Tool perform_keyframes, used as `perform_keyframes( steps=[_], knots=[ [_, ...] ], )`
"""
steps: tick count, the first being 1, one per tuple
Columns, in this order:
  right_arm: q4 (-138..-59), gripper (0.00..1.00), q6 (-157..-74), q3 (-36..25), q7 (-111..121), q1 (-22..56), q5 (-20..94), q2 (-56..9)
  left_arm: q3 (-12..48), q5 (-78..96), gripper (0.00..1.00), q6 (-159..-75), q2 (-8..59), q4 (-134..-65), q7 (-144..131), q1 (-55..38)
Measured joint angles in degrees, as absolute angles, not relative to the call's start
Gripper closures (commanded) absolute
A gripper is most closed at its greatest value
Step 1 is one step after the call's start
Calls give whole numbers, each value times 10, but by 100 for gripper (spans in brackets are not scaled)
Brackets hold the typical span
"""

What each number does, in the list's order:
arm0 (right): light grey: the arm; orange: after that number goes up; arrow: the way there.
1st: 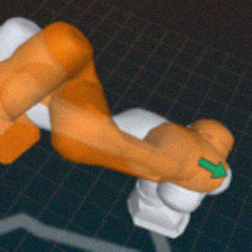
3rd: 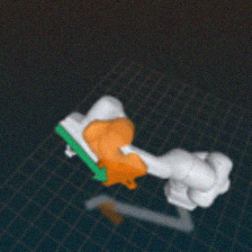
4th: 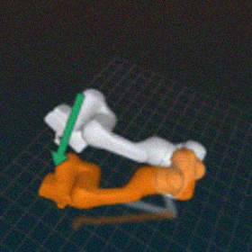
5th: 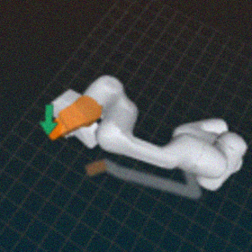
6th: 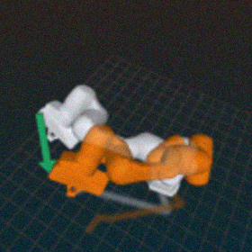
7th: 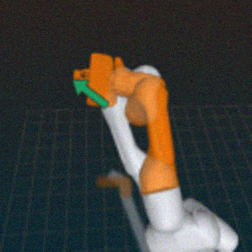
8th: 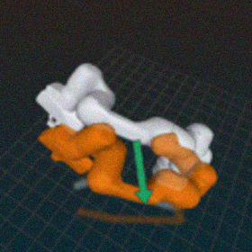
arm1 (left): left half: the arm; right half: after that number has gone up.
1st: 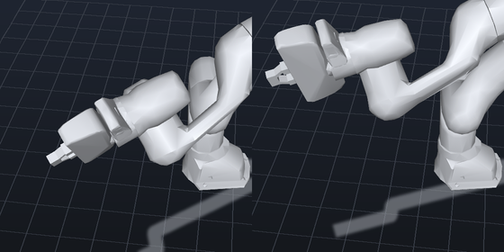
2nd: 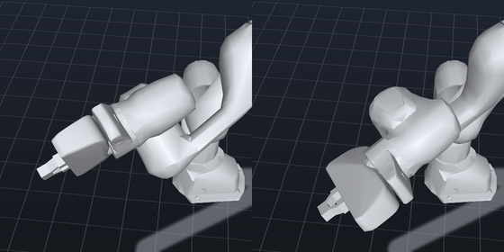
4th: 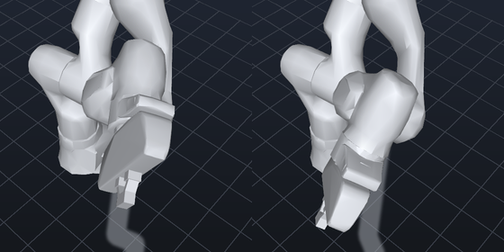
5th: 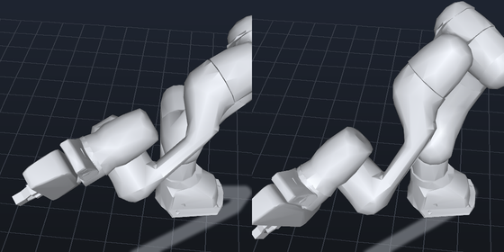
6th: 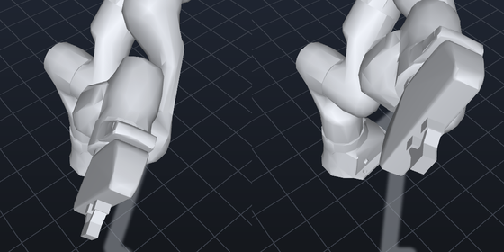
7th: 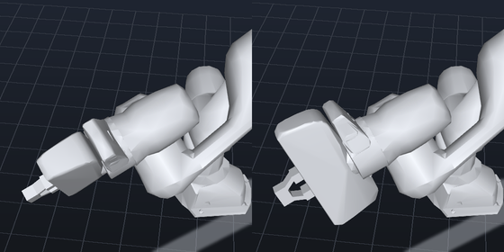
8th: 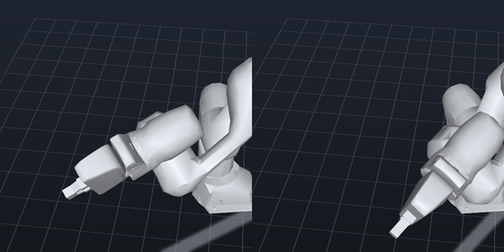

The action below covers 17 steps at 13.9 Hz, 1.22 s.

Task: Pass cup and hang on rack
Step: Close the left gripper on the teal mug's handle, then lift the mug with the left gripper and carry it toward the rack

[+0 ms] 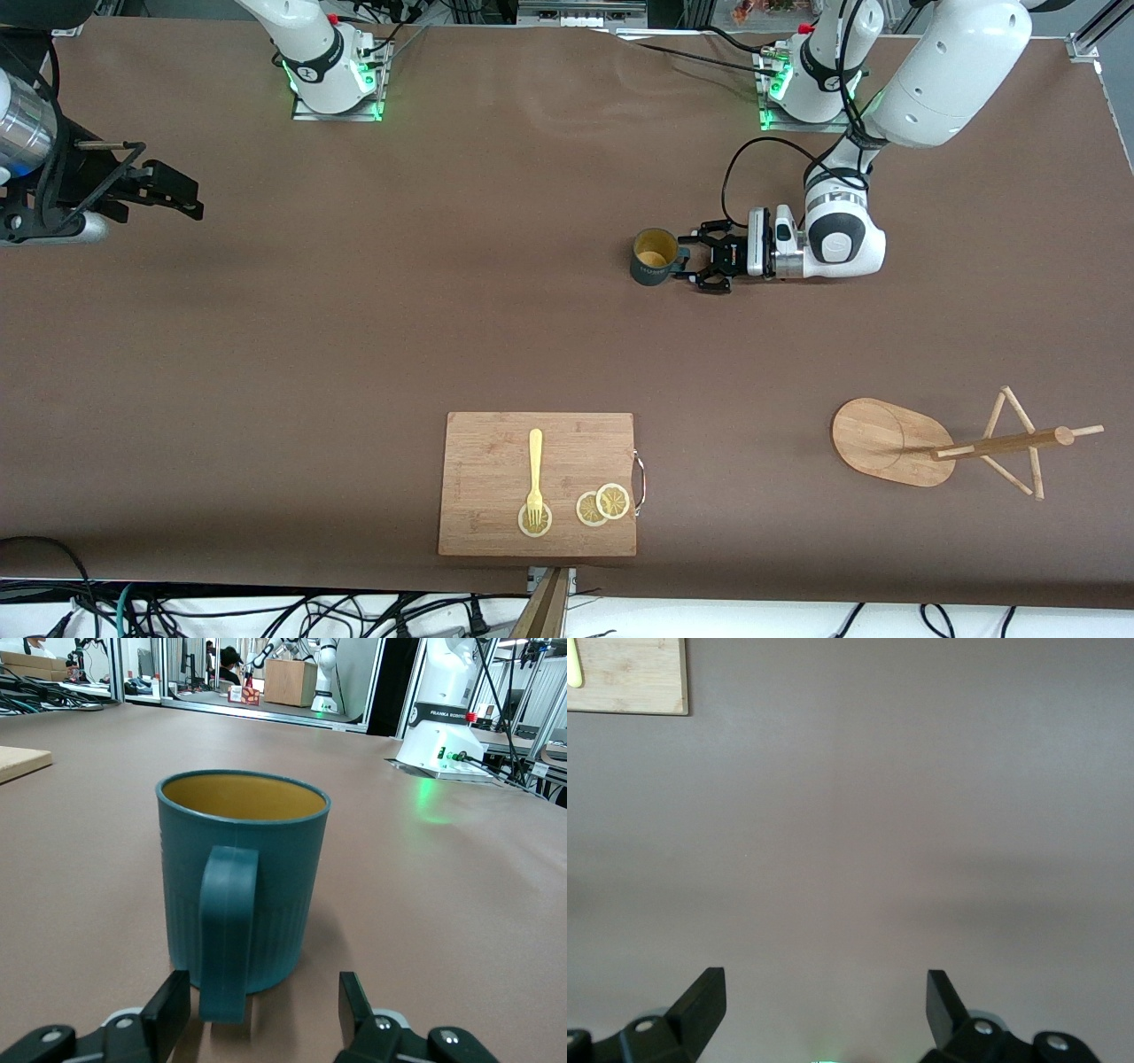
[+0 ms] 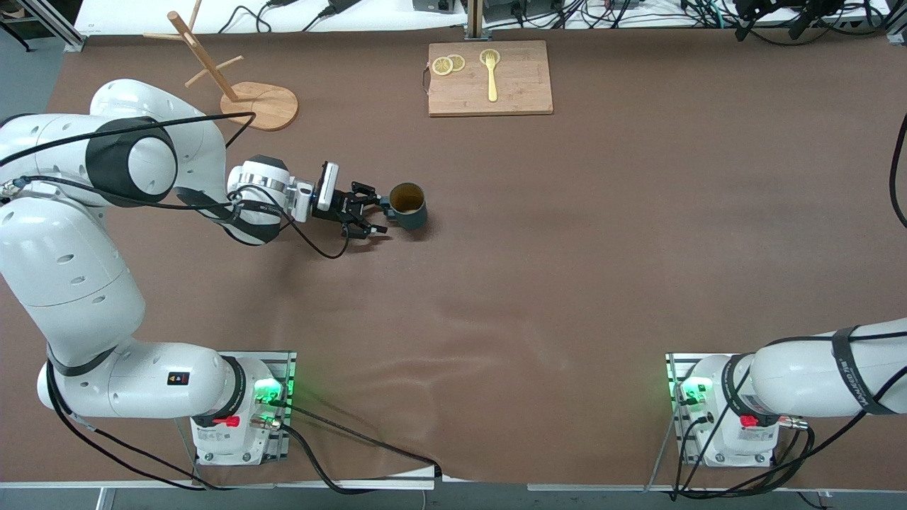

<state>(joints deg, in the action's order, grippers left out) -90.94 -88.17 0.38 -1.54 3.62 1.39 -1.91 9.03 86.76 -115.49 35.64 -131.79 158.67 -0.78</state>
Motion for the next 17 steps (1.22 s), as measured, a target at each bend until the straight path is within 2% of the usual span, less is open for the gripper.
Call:
perform_keyframes(
  steps=[1, 3, 9, 13, 17],
  knots=[
    [-911, 0, -883, 5, -15, 36, 10, -19, 90, 868, 71, -1155, 356, -1318, 1587, -8],
    [-921, 0, -898, 6, -15, 36, 2, -19, 90, 868, 100, -1155, 357, -1318, 1587, -8],
    [-942, 0, -920, 9, -15, 36, -2, -5, 89, 869, 100, -1150, 357, -1318, 1577, -3],
    [-928, 0, -918, 11, 5, 37, -10, 2, 87, 878, 100, -1103, 352, -1318, 1508, 17],
    [-928, 0, -909, 9, 11, 36, -13, -5, 85, 822, 100, -1042, 289, -1320, 1312, 72]
  ],
)
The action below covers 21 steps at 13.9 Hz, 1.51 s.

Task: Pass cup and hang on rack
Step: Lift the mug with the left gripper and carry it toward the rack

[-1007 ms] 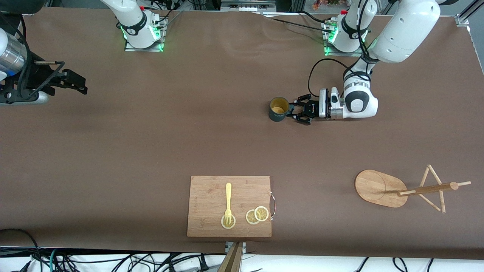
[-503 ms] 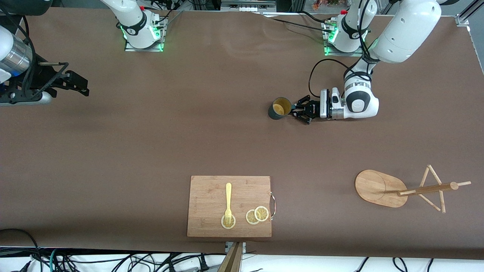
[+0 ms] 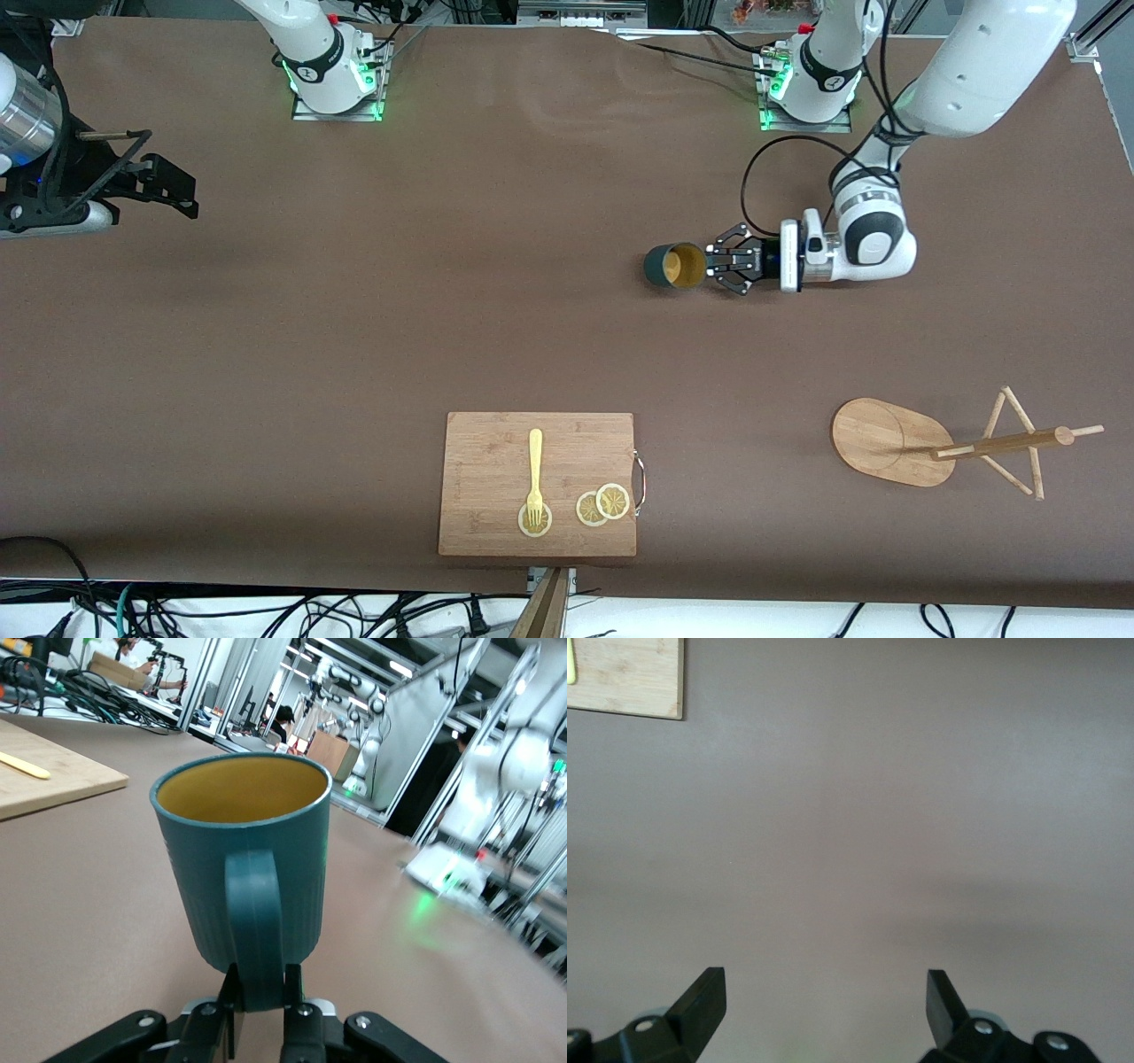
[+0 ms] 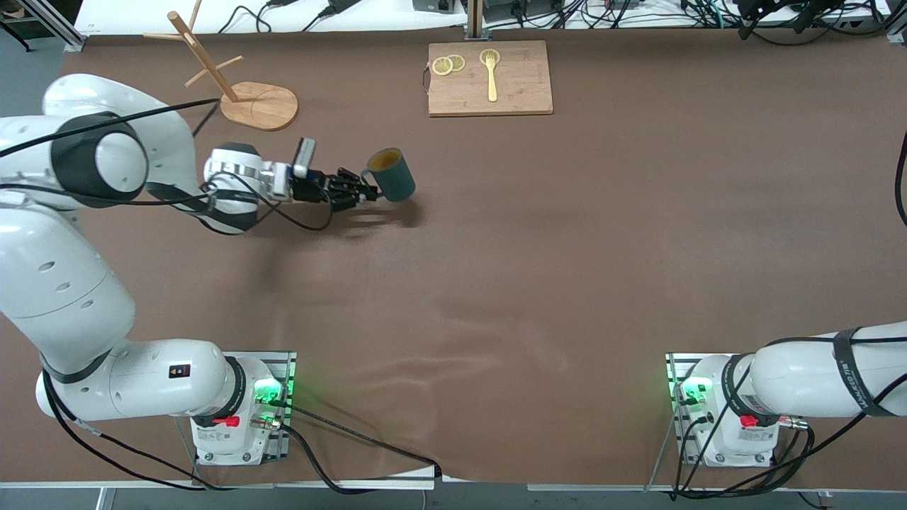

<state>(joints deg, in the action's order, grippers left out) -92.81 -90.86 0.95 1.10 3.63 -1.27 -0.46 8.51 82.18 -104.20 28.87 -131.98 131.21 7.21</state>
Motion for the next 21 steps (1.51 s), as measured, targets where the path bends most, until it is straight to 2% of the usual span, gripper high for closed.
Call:
perform_keyframes(
  steps=[6, 10, 15, 17, 21],
  knots=[
    [-928, 0, -904, 9, 11, 36, -15, -6, 82, 660, 100, -856, 153, -1325, 931, 212],
    [-928, 0, -904, 10, 11, 36, -15, -6, 81, 604, 100, -773, 105, -1328, 744, 328],
    [-928, 0, -904, 10, 11, 36, -15, -6, 79, 597, 100, -695, 141, -1332, 624, 439],
    [-928, 0, -904, 10, 11, 36, -15, -6, 79, 601, 100, -679, 179, -1299, 610, 466],
    [-928, 0, -904, 10, 11, 36, -15, -6, 80, 645, 100, -634, 295, -1207, 602, 479]
  ],
)
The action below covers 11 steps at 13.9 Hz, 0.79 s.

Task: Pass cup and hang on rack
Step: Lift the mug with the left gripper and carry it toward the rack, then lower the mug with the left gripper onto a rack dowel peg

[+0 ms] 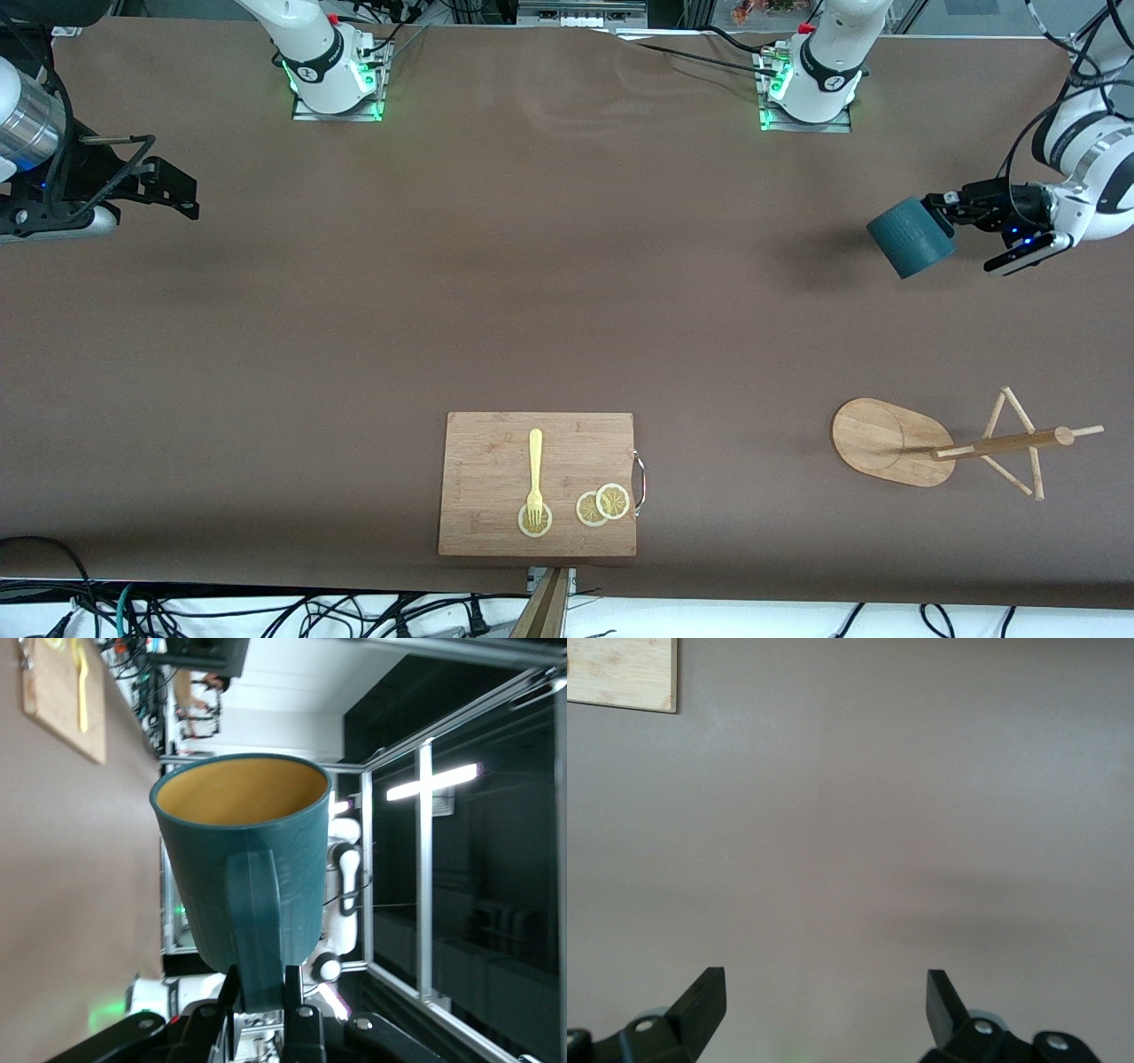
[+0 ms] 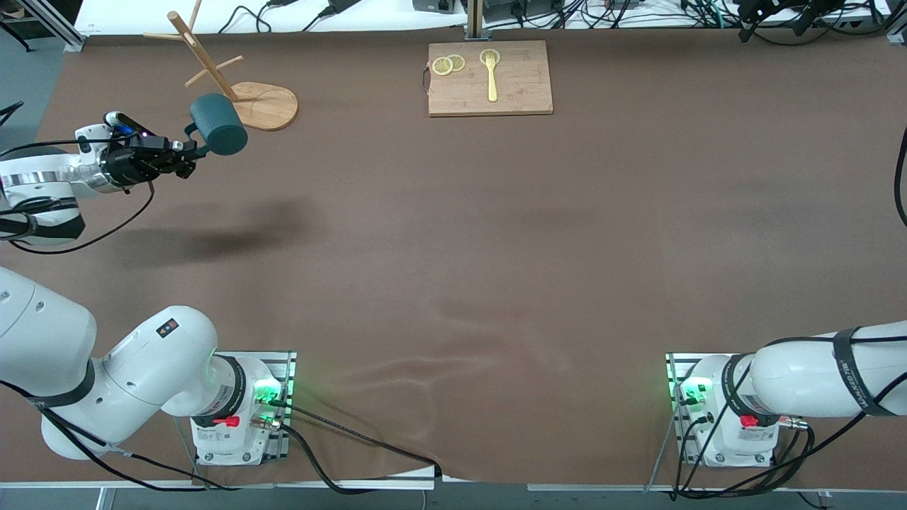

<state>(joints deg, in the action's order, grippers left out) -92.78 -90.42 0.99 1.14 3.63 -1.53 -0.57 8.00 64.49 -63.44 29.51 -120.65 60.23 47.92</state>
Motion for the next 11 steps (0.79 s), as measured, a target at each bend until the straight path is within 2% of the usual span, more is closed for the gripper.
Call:
perform_keyframes(
  steps=[11],
  knots=[
    [-928, 0, -904, 10, 11, 36, -15, -6, 85, 815, 100, -616, 451, -1057, 567, 473]
  ],
)
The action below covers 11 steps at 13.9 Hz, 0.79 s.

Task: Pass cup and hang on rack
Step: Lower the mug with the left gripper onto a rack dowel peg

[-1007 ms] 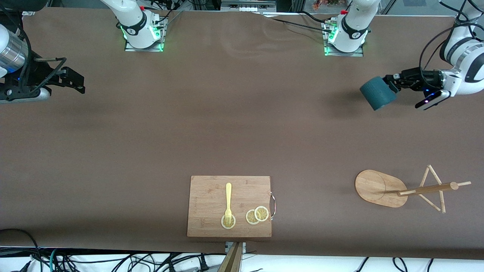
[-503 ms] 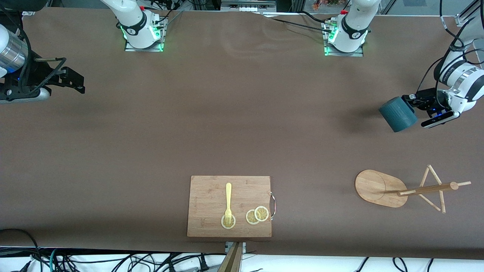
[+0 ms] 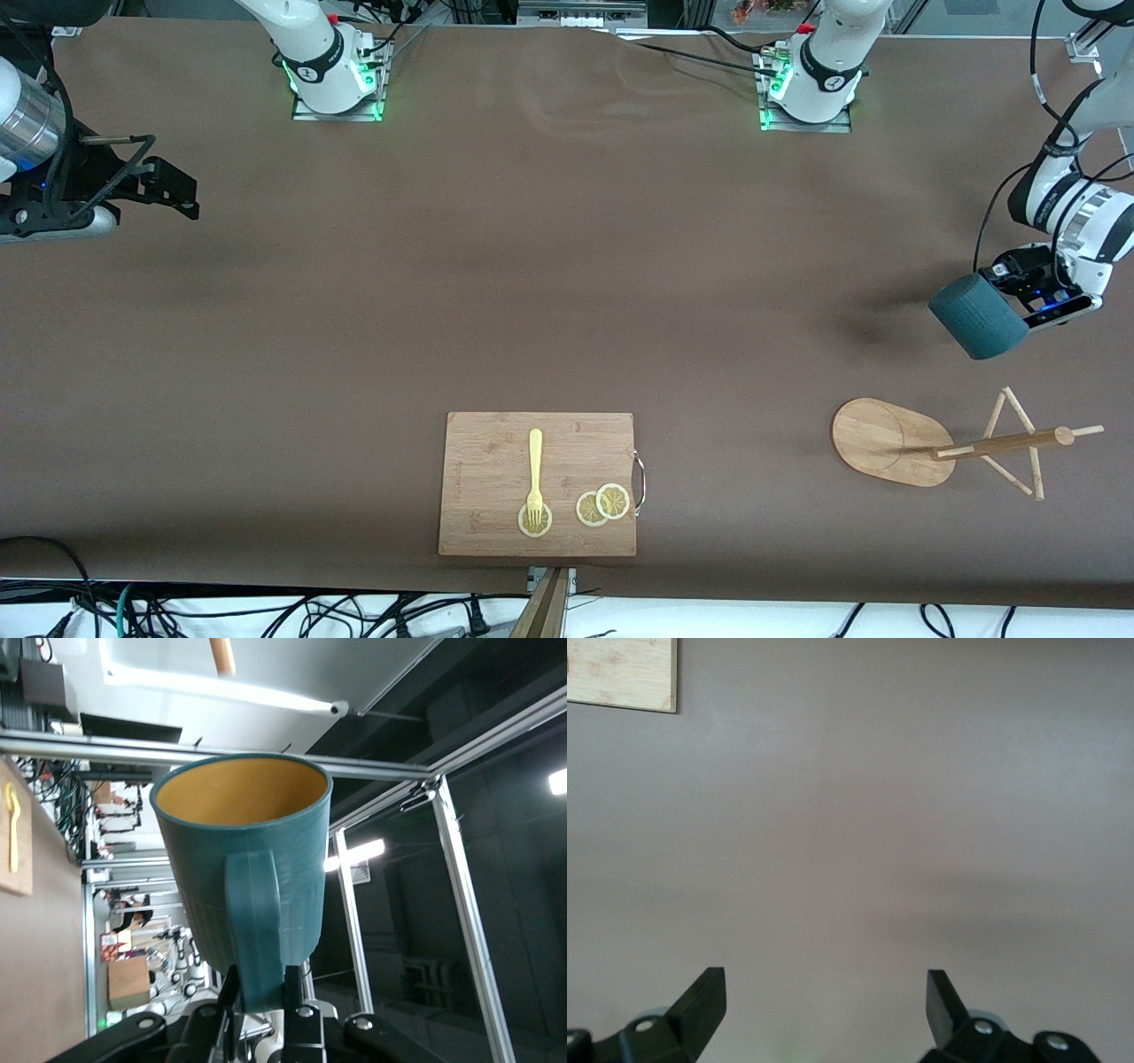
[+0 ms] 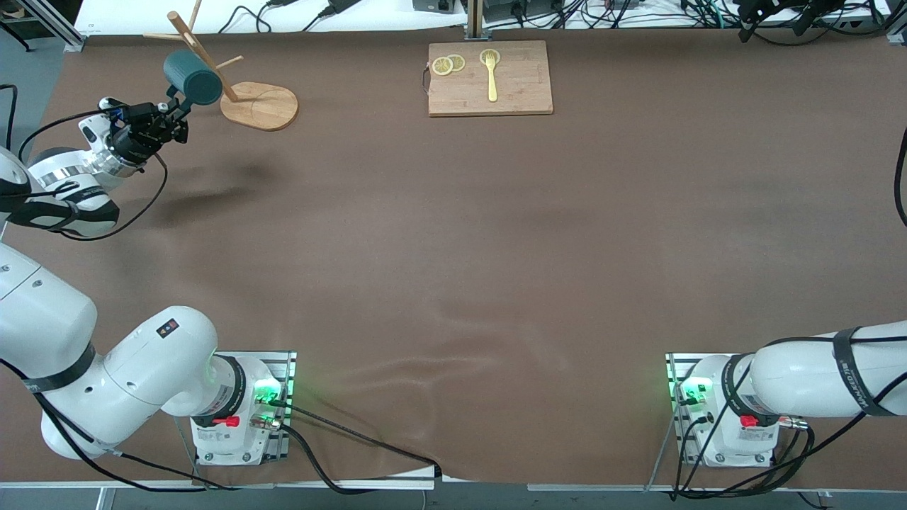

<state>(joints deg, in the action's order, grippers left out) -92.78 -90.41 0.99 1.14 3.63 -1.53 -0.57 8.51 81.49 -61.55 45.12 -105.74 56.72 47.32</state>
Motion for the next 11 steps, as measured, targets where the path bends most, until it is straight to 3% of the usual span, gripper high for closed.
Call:
perform_keyframes(
  steps=[11],
  knots=[
    [-928, 0, -904, 10, 11, 36, -15, -6, 88, 895, 100, -640, 504, -980, 534, 432]
  ],
)
